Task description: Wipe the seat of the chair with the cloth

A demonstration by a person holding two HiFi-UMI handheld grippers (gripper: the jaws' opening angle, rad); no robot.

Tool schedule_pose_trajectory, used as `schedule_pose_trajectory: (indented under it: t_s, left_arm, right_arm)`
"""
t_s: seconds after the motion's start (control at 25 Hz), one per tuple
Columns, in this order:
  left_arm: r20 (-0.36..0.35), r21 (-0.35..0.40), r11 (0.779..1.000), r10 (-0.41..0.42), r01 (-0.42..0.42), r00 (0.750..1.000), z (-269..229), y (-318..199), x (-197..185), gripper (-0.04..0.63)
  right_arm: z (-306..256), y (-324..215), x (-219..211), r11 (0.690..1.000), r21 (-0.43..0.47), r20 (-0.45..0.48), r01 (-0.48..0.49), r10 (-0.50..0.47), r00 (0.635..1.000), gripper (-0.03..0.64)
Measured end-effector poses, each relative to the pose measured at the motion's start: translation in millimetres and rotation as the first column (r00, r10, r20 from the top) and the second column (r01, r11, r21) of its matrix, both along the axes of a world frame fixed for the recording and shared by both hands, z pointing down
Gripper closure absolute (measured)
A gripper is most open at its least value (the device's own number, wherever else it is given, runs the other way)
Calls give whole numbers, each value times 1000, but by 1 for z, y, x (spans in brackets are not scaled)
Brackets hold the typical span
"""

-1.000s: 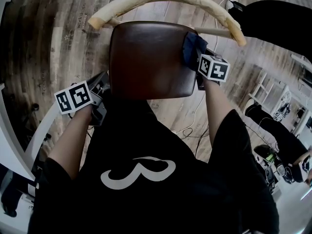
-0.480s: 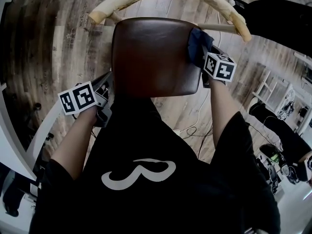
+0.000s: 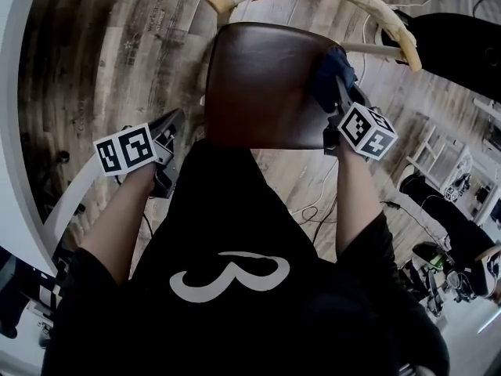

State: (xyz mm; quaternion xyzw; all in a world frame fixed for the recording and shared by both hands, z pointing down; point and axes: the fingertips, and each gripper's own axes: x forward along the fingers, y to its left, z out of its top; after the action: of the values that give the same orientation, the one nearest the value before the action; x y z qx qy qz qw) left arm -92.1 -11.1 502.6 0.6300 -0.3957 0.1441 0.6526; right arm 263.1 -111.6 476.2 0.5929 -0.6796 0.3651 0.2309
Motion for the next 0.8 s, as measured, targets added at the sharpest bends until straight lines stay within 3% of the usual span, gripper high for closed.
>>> schedule_pose_trajectory:
  t_s: [0.2, 0.36, 0.8]
  left_arm:
    - [-37, -3, 999, -38, 38, 999, -9, 10, -10, 583]
    - [-43, 4, 999, -46, 47, 998, -13, 23, -24, 583]
    - [-56, -42, 996, -87, 85, 995, 7, 56, -41, 583]
  right_arm:
    - [-21, 11, -75, 992, 49, 45, 115, -117, 992, 561]
    - [-23, 19, -140, 979, 65, 132, 194, -201, 971, 561]
    - [5, 46, -263, 951, -26, 322, 307, -283, 904, 561]
